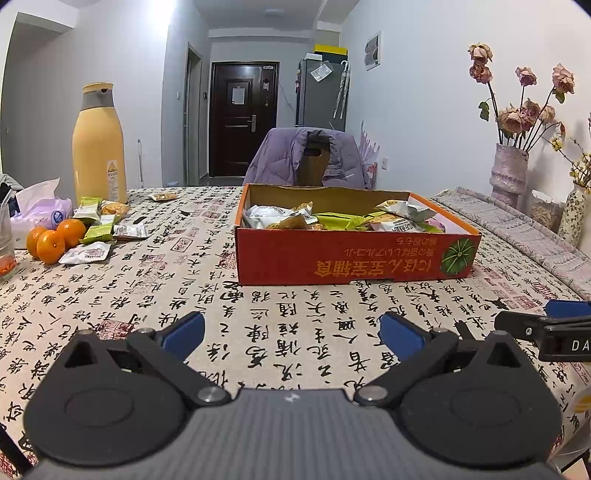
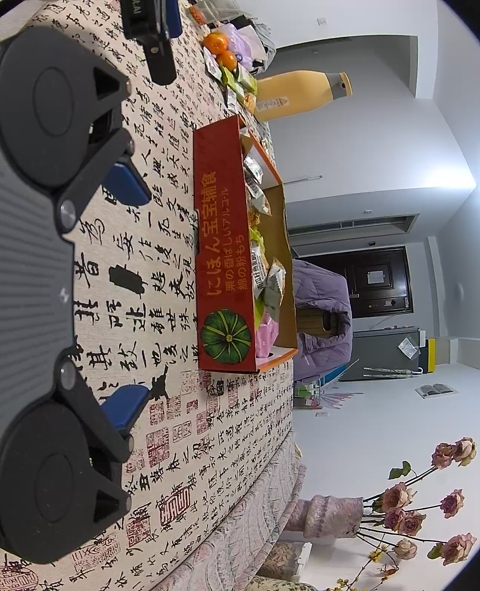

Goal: Organize snacks

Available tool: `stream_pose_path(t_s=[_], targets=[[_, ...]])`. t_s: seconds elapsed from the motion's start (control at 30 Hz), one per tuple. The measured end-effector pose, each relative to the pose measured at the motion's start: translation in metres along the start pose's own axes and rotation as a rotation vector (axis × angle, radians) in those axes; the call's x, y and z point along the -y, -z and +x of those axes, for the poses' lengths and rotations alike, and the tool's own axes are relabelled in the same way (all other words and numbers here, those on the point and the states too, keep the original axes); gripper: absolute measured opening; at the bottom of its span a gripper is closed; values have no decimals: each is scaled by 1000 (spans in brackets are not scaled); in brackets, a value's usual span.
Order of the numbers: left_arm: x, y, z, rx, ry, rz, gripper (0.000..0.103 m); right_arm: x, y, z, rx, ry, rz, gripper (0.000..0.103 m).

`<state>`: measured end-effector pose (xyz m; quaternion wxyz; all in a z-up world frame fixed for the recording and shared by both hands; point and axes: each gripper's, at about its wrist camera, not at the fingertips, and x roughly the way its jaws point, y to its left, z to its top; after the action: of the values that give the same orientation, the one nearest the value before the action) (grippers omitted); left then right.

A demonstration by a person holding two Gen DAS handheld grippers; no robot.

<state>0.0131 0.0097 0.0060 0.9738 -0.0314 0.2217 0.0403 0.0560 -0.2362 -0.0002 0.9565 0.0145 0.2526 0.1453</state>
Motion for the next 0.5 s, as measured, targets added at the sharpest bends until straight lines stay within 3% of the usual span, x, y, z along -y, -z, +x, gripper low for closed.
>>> stream_pose_path(t_s=[0.5], targets=[[0, 0, 0, 0, 2, 3, 103, 0, 0, 0, -2, 0, -1, 103]])
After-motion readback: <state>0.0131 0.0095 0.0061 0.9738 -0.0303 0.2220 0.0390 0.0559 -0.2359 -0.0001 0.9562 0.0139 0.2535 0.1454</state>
